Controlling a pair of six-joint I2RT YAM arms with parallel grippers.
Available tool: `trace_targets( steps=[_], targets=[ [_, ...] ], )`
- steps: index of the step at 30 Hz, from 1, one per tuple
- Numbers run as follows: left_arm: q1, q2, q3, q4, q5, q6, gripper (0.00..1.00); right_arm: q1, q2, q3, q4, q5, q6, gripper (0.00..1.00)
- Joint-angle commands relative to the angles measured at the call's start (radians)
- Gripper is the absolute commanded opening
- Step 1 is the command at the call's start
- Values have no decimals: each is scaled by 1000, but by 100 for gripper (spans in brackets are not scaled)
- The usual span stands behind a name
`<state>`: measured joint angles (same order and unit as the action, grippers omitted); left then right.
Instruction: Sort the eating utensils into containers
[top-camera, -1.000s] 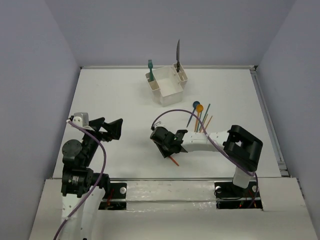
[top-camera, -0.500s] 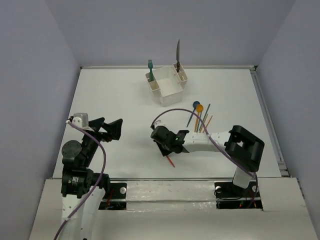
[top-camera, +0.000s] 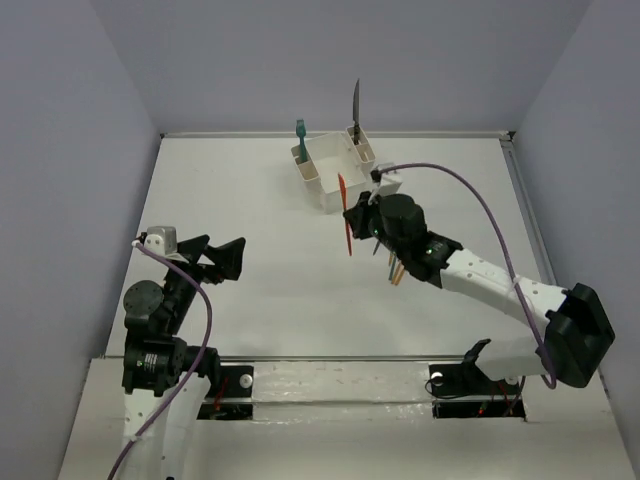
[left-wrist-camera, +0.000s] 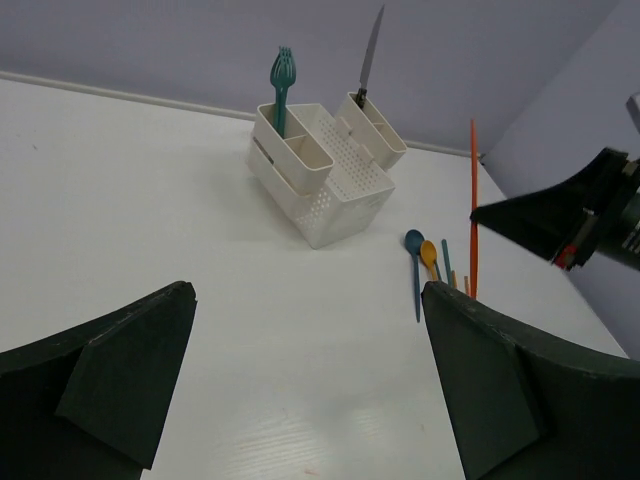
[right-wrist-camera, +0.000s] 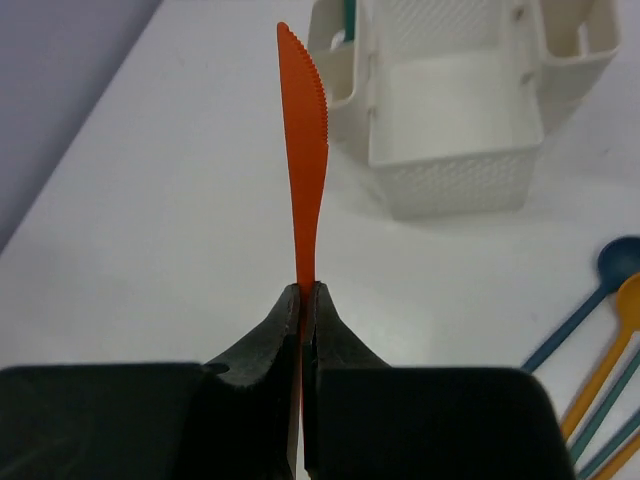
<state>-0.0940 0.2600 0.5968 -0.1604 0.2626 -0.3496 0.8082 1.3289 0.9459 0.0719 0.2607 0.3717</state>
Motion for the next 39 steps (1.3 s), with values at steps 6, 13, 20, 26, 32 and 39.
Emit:
trace_targets(
  steps=[6, 13, 20, 26, 32, 39],
  targets=[
    [7, 33, -6, 52, 27, 8, 99, -303, 252, 255, 554, -103, -73, 0],
    [7, 56, 0, 45, 29, 14, 99, -417, 573, 551, 684, -92, -93, 0],
    [-3, 73, 1, 45, 30, 14, 99, -448, 812, 821, 720, -89, -171, 0],
    [-3, 88, 0, 50, 35, 15, 99, -457, 954, 947, 712, -109, -228, 0],
    [7, 97, -2, 51, 44, 17, 99, -457, 989, 920, 732, -127, -235, 0],
    [7, 97, 0, 55, 49, 17, 99, -457, 991, 821, 792, -158, -241, 0]
  ],
)
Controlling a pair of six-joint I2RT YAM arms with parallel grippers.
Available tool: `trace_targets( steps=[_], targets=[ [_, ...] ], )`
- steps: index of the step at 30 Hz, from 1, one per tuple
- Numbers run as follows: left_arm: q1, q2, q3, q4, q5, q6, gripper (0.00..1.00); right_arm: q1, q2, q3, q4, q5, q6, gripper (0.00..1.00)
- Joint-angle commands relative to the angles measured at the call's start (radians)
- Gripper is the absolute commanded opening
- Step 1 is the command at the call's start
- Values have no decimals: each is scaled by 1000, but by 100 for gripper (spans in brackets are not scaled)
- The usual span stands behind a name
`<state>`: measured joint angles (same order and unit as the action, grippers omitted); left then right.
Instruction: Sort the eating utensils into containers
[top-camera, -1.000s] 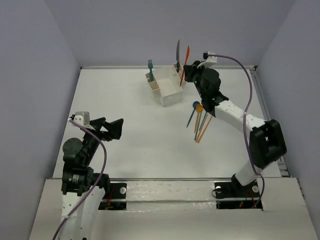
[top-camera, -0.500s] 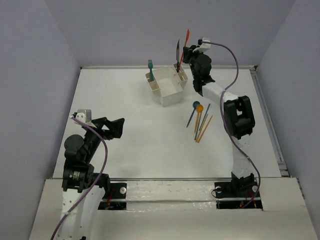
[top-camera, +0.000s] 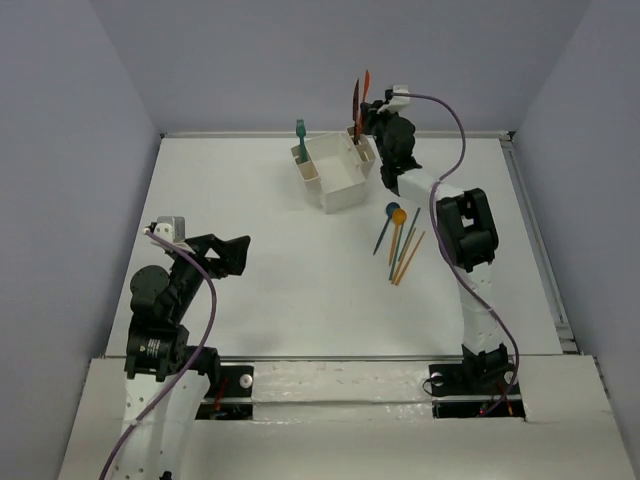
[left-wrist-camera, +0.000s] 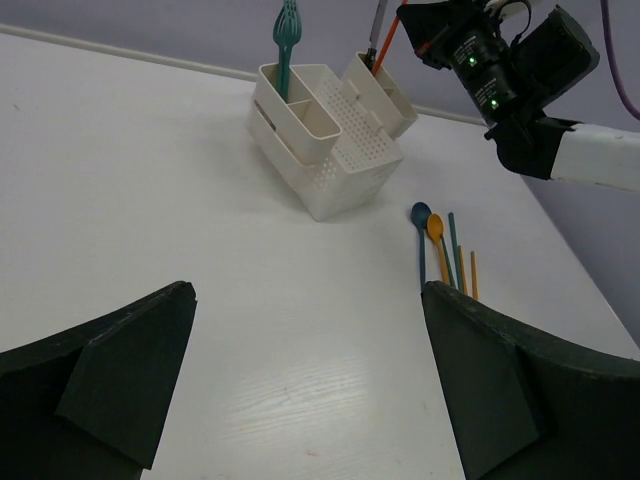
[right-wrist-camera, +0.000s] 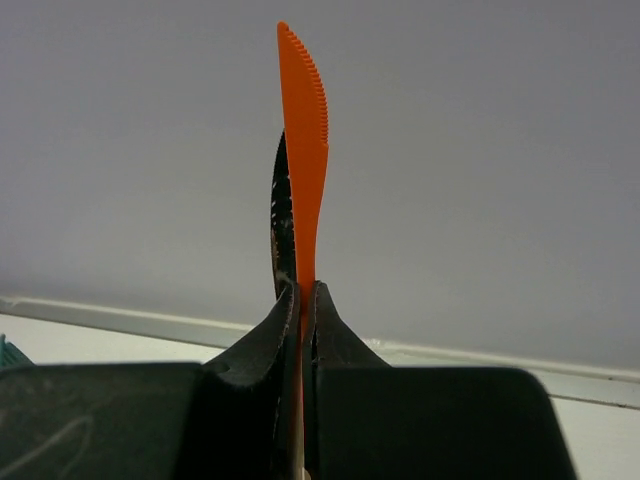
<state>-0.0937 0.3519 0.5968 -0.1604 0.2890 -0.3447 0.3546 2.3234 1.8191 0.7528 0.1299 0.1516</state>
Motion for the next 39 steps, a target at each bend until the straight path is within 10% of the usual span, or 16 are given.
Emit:
trace_targets(
  steps=[1, 7, 12, 16, 39],
  targets=[
    [6, 6, 0, 55, 22, 13, 99, -3, -9, -60, 112, -35, -18, 0],
    [6, -4, -2, 55, 22, 13, 99, -3, -41, -135, 138, -58, -21, 4],
    [6, -5, -2, 56, 22, 15, 99, -3, -78, -149, 116, -87, -30, 47],
    [6, -16, -3, 58, 22, 13, 99, -3, -128, -107, -11, -107, -14, 62],
    [-44, -85, -8, 61, 36, 12, 99, -14, -923, -882, -826, 171, 304, 49]
  ],
)
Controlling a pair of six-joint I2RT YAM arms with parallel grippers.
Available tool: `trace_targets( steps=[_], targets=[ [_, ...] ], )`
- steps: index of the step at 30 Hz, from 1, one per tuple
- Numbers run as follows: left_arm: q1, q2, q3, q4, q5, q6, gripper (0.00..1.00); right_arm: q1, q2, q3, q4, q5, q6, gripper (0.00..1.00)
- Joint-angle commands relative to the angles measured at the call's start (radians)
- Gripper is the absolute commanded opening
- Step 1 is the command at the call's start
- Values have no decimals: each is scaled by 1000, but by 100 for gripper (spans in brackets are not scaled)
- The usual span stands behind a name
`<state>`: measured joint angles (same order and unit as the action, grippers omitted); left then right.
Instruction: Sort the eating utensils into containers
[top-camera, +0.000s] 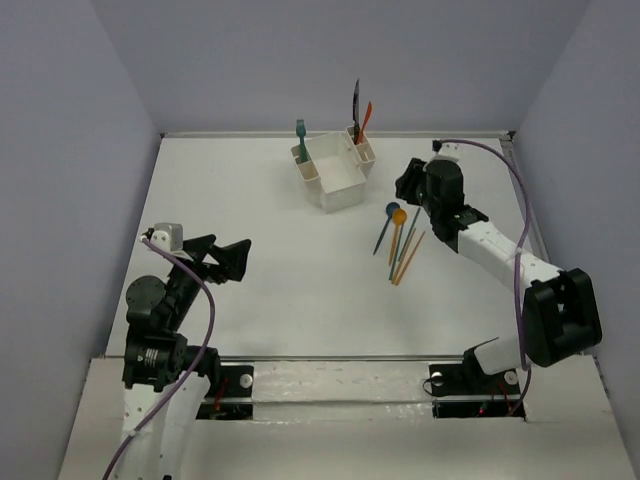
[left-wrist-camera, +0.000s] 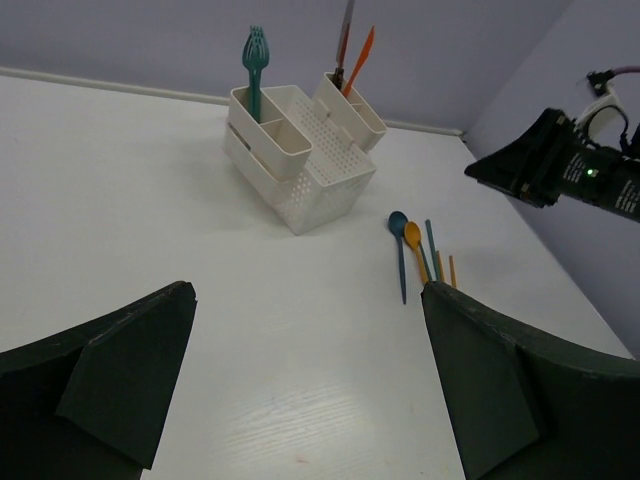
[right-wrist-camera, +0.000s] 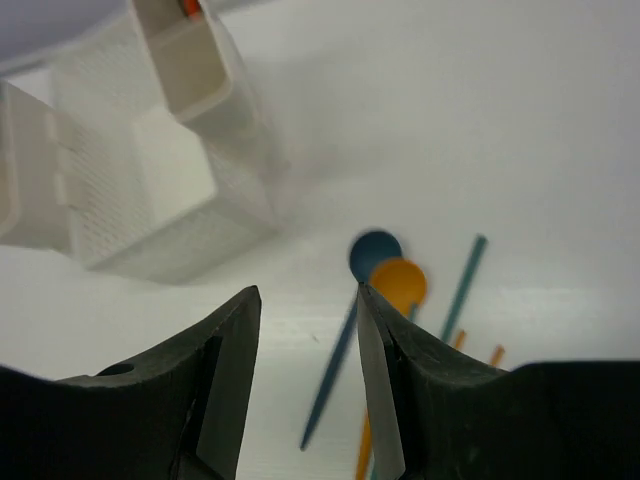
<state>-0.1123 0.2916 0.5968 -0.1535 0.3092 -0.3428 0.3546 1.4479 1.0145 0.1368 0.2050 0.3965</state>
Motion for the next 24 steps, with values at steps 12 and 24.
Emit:
trace_targets(
  steps=[12, 24],
  targets=[
    [-56, -52, -11, 54, 18, 8, 99, -88, -29, -182, -347, 107, 68, 35],
    [-56, -65, -8, 54, 14, 8, 99, -88, 121, -148, -353, 30, 53, 46]
  ],
)
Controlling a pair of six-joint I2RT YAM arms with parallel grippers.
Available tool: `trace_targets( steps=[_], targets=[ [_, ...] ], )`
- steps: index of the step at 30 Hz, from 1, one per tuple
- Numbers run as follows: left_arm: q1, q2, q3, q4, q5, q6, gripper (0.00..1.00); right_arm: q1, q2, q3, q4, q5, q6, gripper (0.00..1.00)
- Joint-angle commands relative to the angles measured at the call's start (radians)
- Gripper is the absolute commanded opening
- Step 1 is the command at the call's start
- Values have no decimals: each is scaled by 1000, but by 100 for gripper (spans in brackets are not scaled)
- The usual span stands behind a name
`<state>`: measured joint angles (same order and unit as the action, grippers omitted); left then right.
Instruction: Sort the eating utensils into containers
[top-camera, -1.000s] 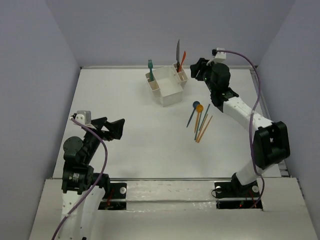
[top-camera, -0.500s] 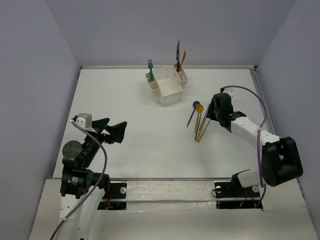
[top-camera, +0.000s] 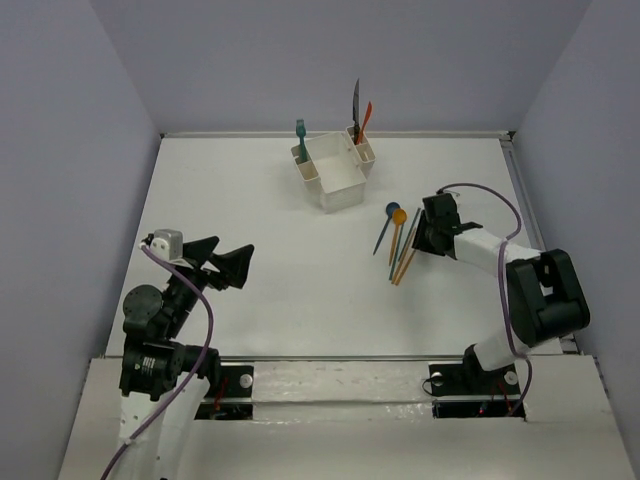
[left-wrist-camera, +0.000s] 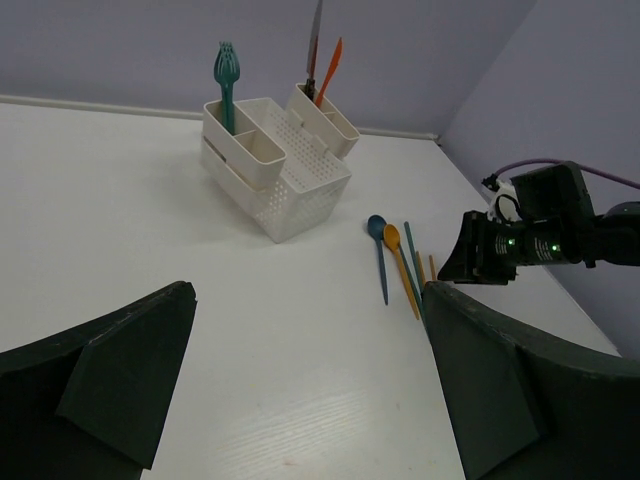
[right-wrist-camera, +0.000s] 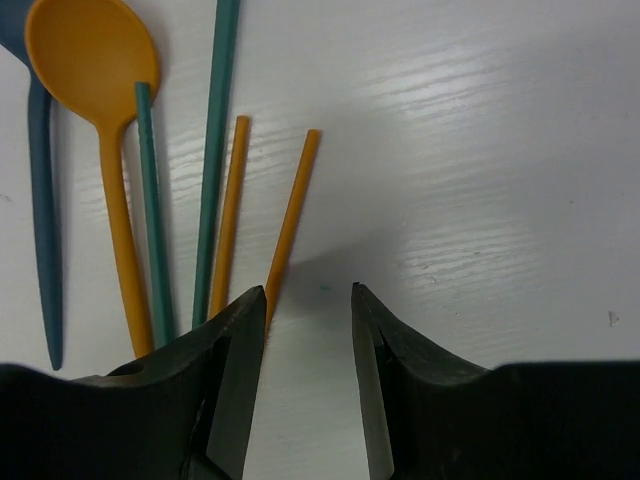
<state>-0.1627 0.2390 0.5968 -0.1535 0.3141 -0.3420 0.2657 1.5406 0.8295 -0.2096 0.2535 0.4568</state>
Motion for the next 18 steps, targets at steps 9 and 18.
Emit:
trace_targets(
  steps=[9, 18],
  targets=[
    [-6, -17, -9, 52, 10, 9, 99, 1, 87, 46, -5, -68, -12, 46],
    [-6, -15, -9, 55, 13, 8, 99, 1, -8, 62, -50, -31, -41, 42]
  ],
)
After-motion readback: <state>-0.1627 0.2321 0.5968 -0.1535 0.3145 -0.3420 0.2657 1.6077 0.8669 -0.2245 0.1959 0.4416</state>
